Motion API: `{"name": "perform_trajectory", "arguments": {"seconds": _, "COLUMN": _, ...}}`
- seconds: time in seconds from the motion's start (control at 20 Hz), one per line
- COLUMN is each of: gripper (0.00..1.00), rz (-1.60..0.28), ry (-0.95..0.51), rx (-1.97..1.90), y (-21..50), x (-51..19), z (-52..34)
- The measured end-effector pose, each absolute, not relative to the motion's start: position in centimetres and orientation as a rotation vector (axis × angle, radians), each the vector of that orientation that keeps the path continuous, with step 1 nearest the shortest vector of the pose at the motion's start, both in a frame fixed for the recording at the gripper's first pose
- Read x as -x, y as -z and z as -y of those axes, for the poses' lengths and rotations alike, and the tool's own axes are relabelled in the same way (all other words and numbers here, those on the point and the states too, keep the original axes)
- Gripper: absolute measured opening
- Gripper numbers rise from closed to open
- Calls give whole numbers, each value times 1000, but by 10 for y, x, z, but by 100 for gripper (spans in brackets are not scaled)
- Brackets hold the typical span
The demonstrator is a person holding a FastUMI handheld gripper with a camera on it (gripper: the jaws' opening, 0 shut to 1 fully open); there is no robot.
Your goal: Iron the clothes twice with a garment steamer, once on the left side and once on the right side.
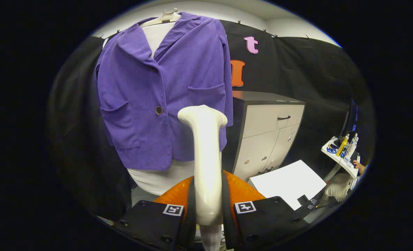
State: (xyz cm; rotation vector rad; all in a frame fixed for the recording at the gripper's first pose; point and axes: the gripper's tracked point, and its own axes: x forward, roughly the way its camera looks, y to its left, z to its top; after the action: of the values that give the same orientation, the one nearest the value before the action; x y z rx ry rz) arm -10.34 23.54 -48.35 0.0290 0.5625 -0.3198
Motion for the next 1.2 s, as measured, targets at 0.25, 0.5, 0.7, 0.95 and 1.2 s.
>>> {"name": "perform_trajectory", "arguments": {"seconds": 0.25, "gripper": 40, "rz": -450, "ry": 343, "rx": -24, "y": 420, "x": 87, "z": -230}}
{"name": "perform_trajectory", "arguments": {"seconds": 0.5, "gripper": 40, "rz": -341, "ry": 349, "rx": 16, "y": 363, "x": 69, "z": -231}}
{"name": "perform_trajectory", "arguments": {"seconds": 0.7, "gripper": 39, "rz": -270, "ry": 342, "rx": 17, "y": 327, "x": 56, "z": -240}}
{"name": "perform_trajectory", "arguments": {"seconds": 0.95, "gripper": 39, "rz": -187, "ry": 325, "rx": 38, "y": 285, "x": 39, "z": -258}}
{"name": "perform_trajectory", "arguments": {"seconds": 1.2, "gripper": 39, "rz": -145, "ry": 262, "rx": 8, "y": 262, "x": 23, "z": -294}}
